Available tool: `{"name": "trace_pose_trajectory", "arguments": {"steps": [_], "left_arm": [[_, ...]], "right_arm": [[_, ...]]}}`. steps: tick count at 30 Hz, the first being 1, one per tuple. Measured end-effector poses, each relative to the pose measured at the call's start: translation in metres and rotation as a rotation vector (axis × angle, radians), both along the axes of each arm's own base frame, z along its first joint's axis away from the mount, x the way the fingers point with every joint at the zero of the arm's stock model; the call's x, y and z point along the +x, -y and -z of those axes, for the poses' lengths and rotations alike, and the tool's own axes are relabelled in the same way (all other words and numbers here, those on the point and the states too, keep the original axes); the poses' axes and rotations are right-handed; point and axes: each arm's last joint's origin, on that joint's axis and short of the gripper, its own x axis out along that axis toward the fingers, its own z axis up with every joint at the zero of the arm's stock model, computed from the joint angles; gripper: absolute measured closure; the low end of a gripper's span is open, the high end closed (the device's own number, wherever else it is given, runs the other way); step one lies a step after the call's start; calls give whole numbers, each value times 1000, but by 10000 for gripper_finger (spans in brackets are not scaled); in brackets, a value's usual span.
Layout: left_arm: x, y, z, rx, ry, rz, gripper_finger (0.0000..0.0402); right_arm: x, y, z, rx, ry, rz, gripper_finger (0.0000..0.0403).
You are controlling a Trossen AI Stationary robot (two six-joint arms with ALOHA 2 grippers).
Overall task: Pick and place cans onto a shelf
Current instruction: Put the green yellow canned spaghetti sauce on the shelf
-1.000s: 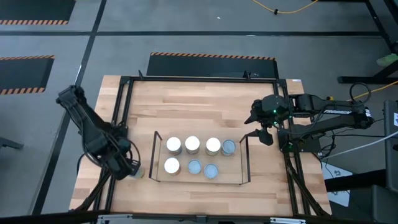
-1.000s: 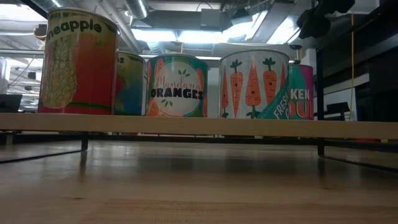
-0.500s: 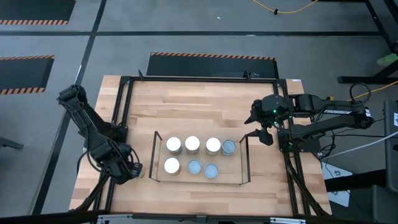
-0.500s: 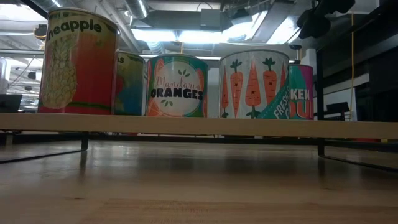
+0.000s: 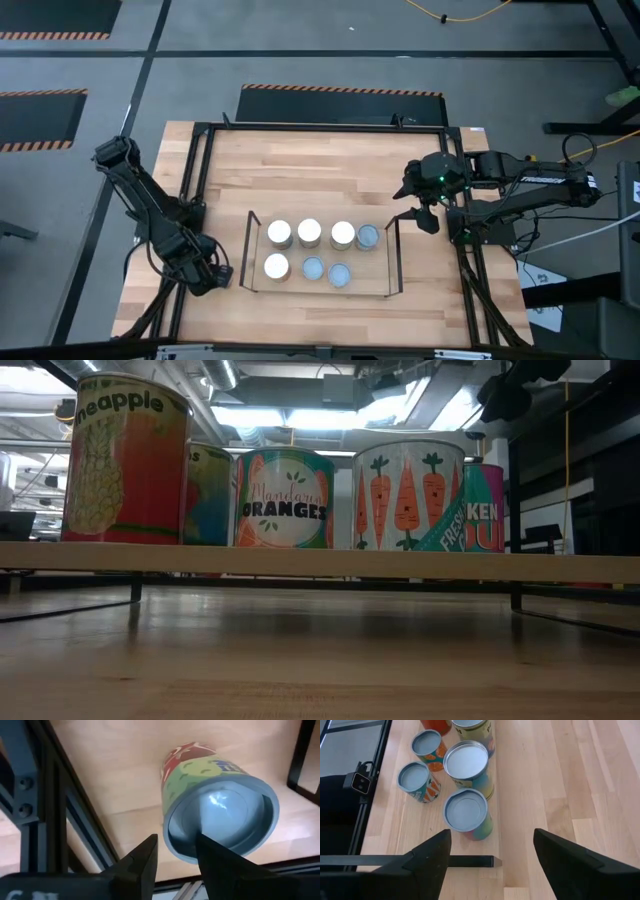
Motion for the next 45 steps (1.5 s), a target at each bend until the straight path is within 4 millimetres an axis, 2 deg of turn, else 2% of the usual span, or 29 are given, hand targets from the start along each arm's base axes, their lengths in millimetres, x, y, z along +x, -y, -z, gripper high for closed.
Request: {"name": "trace_pose_trajectory", "arguments": {"steps": [10,21,36,45], "left_arm": [[-2,1,0,-35,-45,29,282],[-3,-2,1,2,-31,71,392],[-2,-4,-2,33,-20,139,399],[3,-13,-31,116,-39,177,399]], "right_arm": [[0,0,0,-2,0,-1,115],[0,0,0,-2,1,-1,115],[0,0,0,-6,2,-3,115],[0,0,0,-6,2,-4,115]]}}
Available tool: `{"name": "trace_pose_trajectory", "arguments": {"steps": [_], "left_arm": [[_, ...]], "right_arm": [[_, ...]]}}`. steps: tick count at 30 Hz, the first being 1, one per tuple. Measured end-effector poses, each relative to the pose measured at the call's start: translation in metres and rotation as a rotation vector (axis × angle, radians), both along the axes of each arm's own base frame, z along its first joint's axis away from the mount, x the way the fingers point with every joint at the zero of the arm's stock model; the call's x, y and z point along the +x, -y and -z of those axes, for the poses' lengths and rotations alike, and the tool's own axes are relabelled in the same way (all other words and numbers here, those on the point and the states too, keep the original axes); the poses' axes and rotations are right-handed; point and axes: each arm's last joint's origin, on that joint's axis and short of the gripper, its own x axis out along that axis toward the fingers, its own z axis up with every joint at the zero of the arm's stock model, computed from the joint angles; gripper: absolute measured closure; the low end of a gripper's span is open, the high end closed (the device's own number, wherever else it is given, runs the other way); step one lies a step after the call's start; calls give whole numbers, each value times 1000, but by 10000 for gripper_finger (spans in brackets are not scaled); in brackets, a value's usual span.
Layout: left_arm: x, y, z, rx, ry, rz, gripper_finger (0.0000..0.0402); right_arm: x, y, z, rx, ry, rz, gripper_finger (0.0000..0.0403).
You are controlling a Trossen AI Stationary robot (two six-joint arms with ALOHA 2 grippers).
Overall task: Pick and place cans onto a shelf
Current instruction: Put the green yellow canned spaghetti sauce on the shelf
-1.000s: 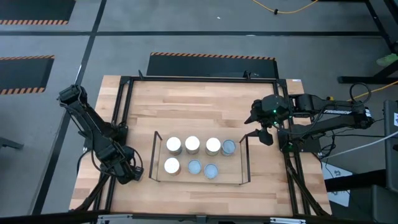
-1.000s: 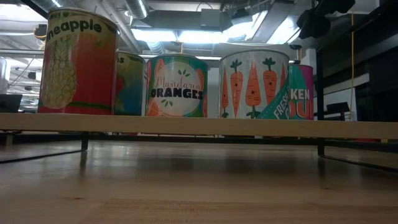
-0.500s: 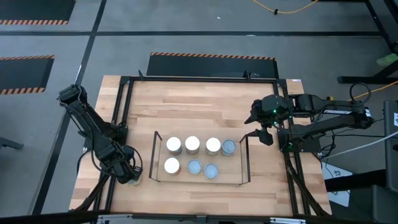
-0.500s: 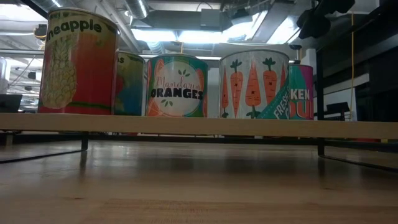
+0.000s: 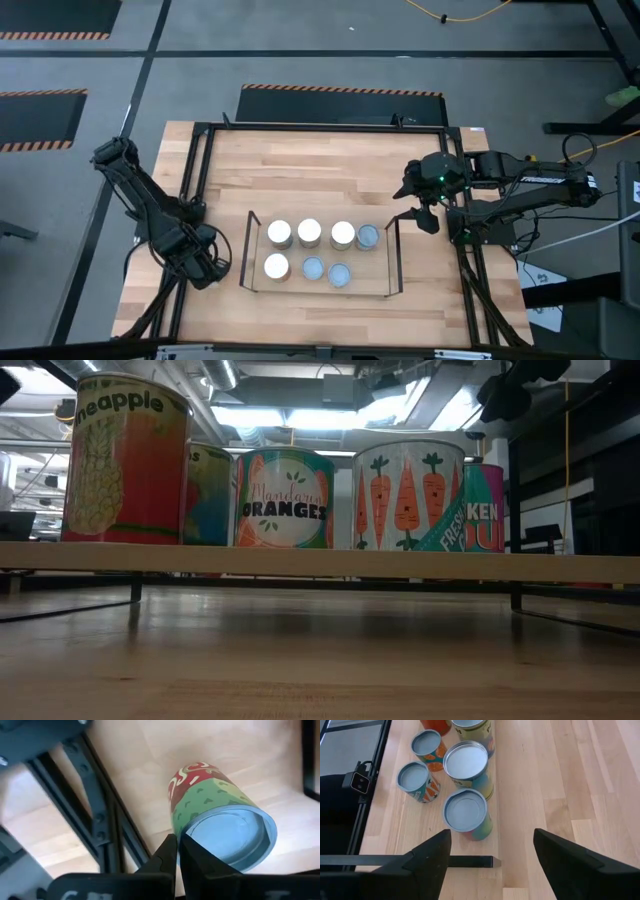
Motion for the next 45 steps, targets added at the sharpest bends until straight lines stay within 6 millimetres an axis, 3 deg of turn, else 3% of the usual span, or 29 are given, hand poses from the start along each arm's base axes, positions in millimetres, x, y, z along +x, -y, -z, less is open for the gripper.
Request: {"name": "trace_pose_trajectory", "arguments": {"steps": [11,17,30,41,45], "left_arm": [[7,-29,-72,135,7,51,400],[19,-50,-97,190,176,38,400],[39,-106,-103,268,190,64,401],[42,-172,-104,493,122,96,401],[53,-196,-104,518,184,148,400]], "right_arm": [[0,0,0,0,0,0,115],[0,0,0,-2,1,-1,115],[0,0,0,-10,6,-10,115],[0,0,0,-20,9,-21,115],[1,0,0,-21,14,-21,115]]}}
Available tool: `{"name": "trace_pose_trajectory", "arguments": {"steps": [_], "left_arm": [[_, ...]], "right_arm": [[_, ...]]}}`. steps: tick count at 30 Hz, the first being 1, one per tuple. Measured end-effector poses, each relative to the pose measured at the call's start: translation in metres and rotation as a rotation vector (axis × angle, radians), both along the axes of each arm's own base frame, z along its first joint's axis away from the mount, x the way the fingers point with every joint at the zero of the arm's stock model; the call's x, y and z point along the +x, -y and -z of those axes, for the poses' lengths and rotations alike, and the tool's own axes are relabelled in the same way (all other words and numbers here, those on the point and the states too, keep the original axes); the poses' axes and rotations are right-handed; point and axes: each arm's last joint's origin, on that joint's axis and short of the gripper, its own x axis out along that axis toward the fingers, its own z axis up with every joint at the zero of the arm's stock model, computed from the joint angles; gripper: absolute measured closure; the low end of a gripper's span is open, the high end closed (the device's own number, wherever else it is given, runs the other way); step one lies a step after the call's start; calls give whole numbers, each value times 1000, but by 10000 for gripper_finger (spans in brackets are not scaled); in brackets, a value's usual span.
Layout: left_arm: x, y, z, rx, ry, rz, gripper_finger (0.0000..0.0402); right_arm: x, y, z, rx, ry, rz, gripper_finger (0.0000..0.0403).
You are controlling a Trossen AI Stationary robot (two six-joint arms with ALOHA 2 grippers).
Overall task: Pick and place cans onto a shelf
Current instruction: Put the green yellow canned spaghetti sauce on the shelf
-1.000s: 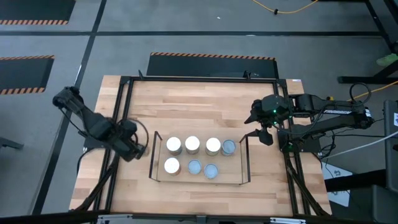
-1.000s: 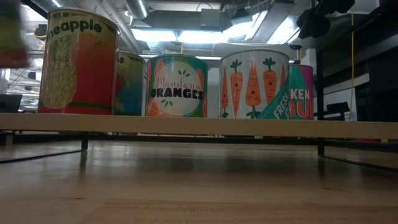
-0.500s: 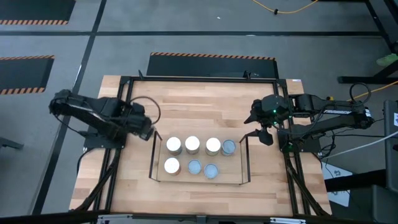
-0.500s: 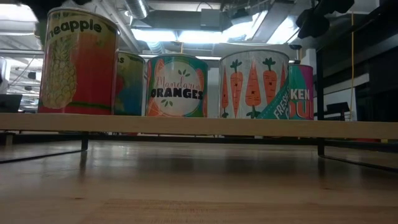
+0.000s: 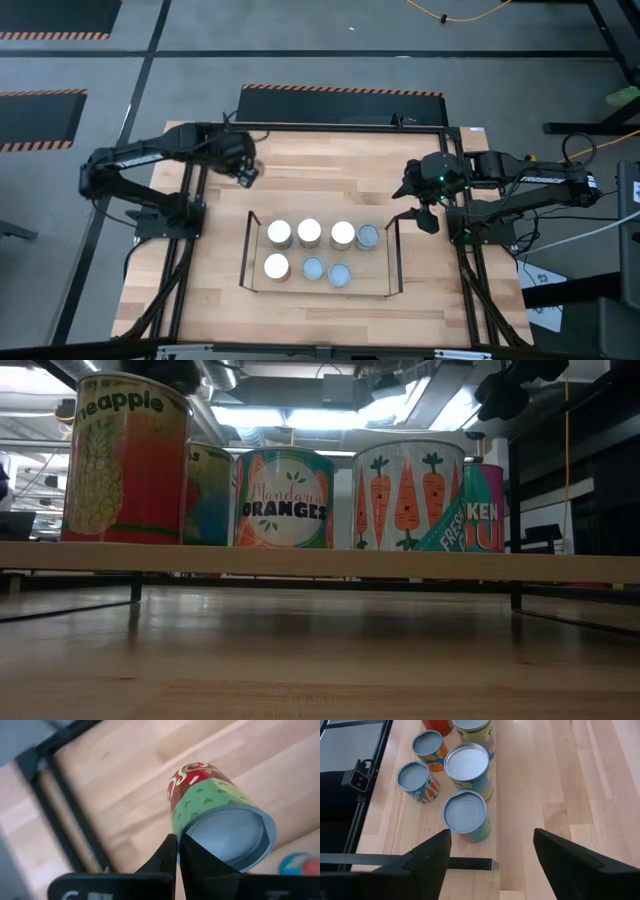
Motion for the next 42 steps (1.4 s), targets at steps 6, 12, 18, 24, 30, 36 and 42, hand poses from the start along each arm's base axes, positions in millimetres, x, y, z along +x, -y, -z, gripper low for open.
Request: {"name": "trace_pose_trajectory", "arguments": {"steps": [6,12,18,24,30,36,42], "left_arm": [[35,-37,6,19,149,145,400],[84,-73,31,6,275,272,400],[138,-103,52,-68,209,389,400],[189,-118,62,-101,74,530,400],[223,-119,75,-124,-20,661,400],[229,-108,87,-160,-120,752,400],[230,-97,88,-122,-193,771,391]], "right_arm": [[0,0,0,-3,2,-3,115],[1,0,-1,-35,23,-36,115],[3,0,-3,-60,53,-57,115],[4,0,-4,-72,73,-68,115],[4,0,-4,-72,74,-69,115],[4,0,-4,-73,74,-69,115],[4,0,-4,-72,73,-68,115]]}}
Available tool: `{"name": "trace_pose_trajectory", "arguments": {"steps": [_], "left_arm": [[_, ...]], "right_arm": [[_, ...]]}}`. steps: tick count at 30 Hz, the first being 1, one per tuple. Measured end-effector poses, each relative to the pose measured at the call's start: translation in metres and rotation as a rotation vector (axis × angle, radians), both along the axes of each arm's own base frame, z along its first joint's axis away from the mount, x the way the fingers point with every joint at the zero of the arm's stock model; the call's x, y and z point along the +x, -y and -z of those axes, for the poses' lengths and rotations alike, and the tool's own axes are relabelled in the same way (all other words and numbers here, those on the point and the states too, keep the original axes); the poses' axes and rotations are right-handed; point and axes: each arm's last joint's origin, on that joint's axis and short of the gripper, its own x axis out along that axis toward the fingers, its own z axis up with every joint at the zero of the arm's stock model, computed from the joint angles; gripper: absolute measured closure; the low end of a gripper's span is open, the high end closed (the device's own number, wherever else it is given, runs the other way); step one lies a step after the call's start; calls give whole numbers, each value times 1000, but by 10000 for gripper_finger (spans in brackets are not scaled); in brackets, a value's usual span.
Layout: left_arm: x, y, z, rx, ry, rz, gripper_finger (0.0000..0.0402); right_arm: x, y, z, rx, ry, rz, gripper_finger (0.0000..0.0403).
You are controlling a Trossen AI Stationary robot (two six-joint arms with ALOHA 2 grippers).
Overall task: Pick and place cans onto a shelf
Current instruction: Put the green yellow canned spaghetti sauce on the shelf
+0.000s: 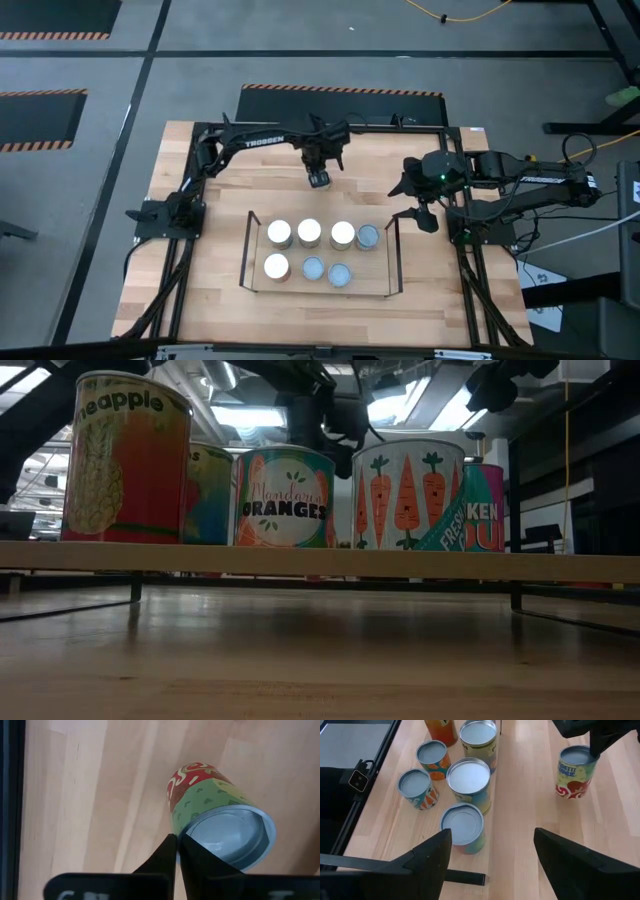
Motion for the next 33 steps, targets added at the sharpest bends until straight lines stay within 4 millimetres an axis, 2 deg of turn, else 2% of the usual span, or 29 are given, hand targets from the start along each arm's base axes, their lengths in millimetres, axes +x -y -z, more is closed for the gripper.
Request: {"name": "trace_pose_trajectory", "arguments": {"steps": [5,13,24,33], "left_arm": [[1,6,1,3,-15,12,391],[-3,9,15,-13,-72,15,387],[0,8,18,-4,-45,13,359],[3,7,17,28,-17,10,317]], "right_arm": [[0,0,0,1,0,1,115],[0,0,0,2,0,1,115],[0,0,0,0,0,0,115],[0,0,0,0,-1,0,115]]}}
